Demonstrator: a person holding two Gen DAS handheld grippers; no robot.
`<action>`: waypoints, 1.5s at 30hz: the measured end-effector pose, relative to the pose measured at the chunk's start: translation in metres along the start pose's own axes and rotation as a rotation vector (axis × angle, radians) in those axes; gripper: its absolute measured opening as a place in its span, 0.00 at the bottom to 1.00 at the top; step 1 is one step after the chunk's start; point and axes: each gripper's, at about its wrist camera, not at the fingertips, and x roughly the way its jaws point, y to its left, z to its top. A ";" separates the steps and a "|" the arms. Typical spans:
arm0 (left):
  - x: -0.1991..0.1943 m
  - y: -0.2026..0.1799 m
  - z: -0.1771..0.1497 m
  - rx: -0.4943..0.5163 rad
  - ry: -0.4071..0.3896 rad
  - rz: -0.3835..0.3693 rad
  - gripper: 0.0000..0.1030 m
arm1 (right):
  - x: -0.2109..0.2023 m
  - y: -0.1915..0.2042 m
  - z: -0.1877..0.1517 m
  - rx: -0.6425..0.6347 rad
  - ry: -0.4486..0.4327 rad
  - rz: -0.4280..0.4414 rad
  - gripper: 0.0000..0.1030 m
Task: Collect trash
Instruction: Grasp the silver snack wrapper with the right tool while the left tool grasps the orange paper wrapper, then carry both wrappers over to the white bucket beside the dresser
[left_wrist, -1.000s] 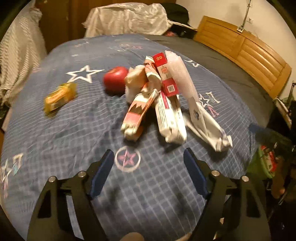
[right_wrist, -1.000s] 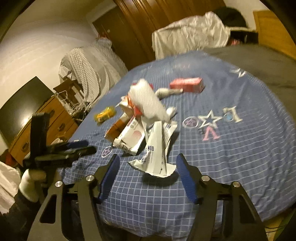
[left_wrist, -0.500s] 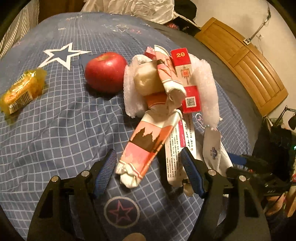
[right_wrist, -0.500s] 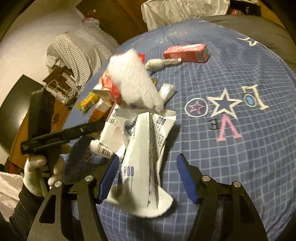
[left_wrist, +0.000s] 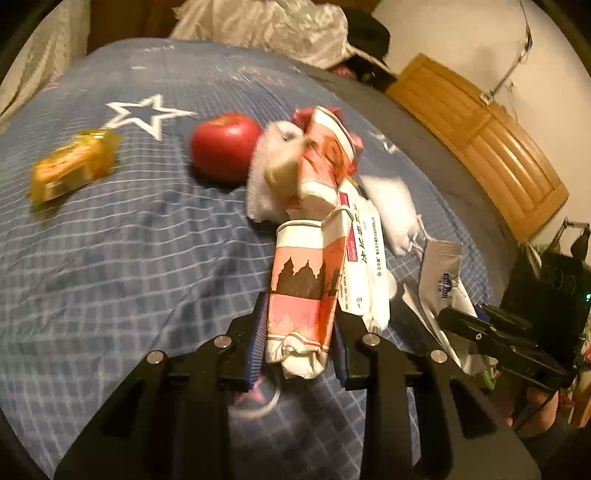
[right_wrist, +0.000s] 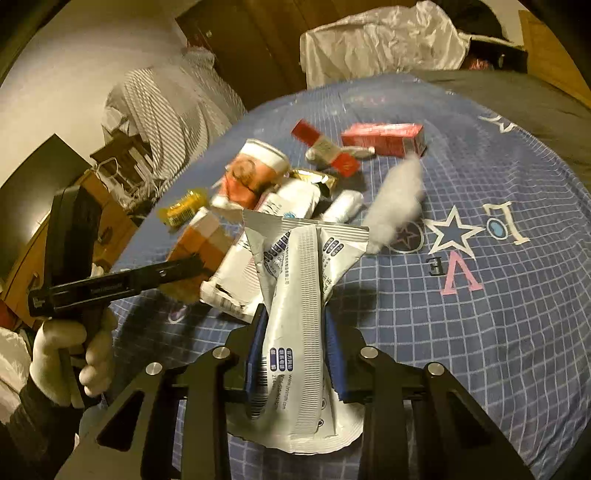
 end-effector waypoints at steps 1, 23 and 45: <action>-0.010 0.001 -0.004 -0.001 -0.025 0.021 0.28 | -0.006 0.003 -0.003 -0.003 -0.015 -0.001 0.31; -0.160 -0.089 -0.041 0.095 -0.614 0.510 0.28 | -0.109 0.146 0.020 -0.276 -0.413 -0.149 0.31; -0.052 0.003 -0.069 0.046 -0.053 0.379 0.76 | -0.062 0.110 -0.006 -0.222 -0.181 -0.070 0.36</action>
